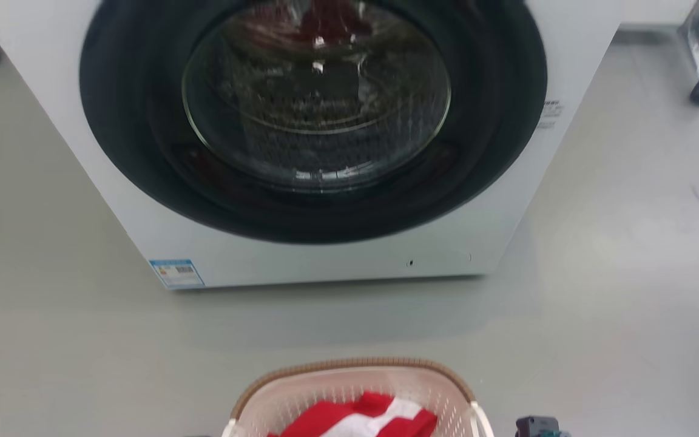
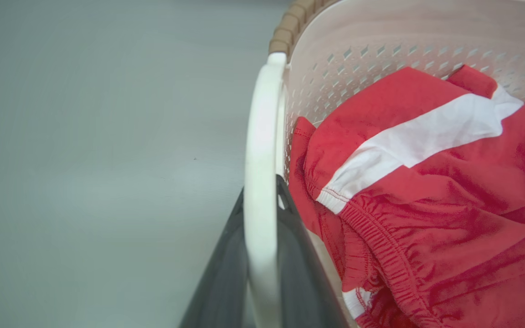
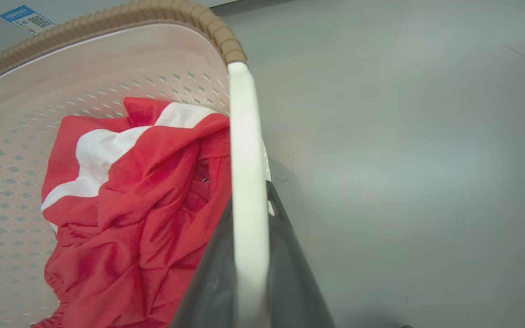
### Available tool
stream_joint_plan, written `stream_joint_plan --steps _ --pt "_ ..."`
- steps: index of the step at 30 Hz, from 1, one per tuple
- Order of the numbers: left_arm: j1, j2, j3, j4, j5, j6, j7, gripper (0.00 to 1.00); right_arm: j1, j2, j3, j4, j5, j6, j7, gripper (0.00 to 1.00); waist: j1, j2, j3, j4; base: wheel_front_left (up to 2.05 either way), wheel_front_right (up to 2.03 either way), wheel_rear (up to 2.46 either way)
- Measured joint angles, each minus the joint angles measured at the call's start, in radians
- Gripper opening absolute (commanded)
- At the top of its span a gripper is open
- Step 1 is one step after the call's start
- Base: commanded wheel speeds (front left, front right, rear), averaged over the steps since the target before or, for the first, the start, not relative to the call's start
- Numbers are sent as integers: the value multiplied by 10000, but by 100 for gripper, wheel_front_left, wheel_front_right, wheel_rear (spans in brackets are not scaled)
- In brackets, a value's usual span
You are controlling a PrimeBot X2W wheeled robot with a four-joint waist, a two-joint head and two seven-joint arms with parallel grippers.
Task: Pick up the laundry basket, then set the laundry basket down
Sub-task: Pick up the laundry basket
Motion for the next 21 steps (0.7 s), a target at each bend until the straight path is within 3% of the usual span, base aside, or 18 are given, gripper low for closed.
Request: stream_joint_plan --steps 9,21 --pt "428 17 -109 167 -132 -6 339 0 407 4 412 -31 522 -2 242 0 1 0 -1060 1 0 0 0" --pt "595 46 -332 173 -230 -2 474 0 505 -19 844 -21 1043 -12 297 0 2 2 -1408 10 0 0 0"
